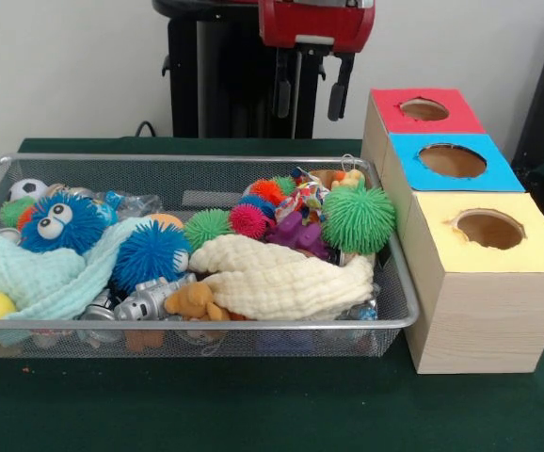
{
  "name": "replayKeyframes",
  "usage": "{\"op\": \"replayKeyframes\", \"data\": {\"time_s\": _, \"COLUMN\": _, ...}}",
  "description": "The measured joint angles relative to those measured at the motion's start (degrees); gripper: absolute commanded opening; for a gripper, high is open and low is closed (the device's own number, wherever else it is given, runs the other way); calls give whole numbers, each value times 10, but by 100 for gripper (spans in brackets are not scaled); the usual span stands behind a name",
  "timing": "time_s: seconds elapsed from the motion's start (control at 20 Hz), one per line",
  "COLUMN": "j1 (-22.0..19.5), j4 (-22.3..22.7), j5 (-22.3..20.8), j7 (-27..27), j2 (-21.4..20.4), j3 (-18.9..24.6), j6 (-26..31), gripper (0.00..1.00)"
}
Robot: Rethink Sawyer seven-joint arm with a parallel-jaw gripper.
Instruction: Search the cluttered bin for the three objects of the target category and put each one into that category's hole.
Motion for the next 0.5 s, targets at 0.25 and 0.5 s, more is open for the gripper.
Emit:
{"op": "replayKeyframes", "data": {"time_s": 0.25, "j1": 8, "j4": -2, "j5": 0, "j7": 0, "j2": 15, "j3": 0, "j6": 0, "gripper": 100}}
{"op": "replayKeyframes", "data": {"time_s": 0.5, "j1": 15, "j4": -2, "j5": 1, "j7": 0, "j2": 36, "j3": 0, "j6": 0, "gripper": 100}}
